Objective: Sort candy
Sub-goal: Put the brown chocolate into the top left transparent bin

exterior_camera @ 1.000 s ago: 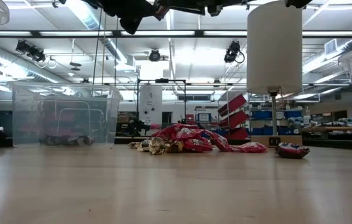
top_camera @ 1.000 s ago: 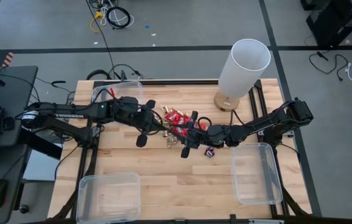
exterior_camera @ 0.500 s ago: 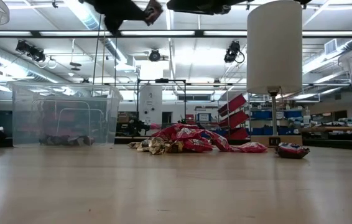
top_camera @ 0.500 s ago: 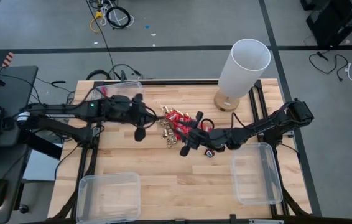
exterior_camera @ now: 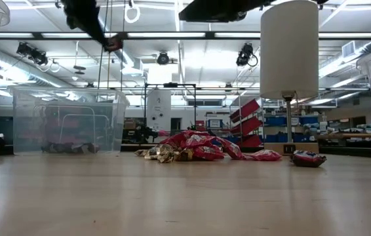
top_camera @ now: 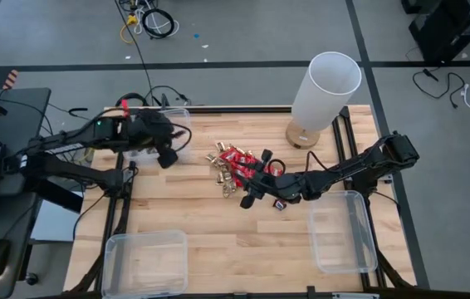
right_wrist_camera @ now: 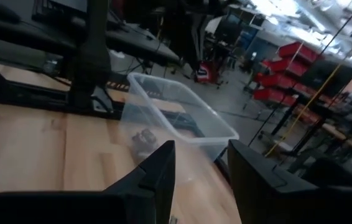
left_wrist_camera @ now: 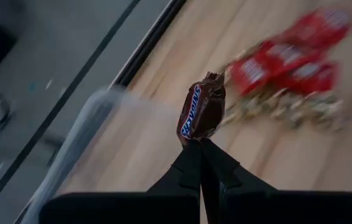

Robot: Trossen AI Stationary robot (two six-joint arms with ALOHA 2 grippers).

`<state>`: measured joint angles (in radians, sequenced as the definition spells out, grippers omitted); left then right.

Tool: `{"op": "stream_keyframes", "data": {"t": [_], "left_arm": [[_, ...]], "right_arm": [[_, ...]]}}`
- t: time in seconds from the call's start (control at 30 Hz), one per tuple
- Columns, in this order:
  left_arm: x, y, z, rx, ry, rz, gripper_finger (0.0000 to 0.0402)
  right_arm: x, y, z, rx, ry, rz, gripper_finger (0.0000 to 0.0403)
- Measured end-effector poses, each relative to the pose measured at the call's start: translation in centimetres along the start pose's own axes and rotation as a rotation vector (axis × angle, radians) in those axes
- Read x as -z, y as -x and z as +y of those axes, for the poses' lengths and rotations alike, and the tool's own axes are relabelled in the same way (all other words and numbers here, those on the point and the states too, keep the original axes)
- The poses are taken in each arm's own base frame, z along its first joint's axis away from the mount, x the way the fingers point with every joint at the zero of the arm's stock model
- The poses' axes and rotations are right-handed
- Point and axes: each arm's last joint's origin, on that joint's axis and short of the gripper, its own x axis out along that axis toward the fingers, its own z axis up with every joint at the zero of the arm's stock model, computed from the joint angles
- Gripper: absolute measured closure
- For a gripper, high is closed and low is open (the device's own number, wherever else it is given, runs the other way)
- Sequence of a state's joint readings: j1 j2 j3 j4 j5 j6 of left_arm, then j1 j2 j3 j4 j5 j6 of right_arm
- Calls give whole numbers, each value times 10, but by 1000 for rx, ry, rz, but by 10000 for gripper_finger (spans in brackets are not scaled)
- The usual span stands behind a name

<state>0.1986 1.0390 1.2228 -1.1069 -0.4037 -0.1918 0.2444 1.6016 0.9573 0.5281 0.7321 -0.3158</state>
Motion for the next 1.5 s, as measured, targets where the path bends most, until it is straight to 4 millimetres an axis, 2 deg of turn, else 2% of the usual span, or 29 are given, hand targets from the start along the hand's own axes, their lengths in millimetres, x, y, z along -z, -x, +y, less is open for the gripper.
{"op": "stream_keyframes", "data": {"t": [0.17,0.33,0.63,0.87,1.5], "left_arm": [[5,-14,20,-116,53,140,401],[8,-28,34,-136,95,264,401],[7,-62,41,-101,56,467,401],[3,-84,39,-57,14,526,401],[0,-87,39,-82,16,502,369]], "right_arm": [[6,-5,-4,-13,-20,33,272],[9,-7,-6,-42,-37,52,271],[10,-7,-5,-47,-36,58,271],[15,-7,-4,-59,-47,104,271],[16,-7,-4,-61,-45,114,271]]}}
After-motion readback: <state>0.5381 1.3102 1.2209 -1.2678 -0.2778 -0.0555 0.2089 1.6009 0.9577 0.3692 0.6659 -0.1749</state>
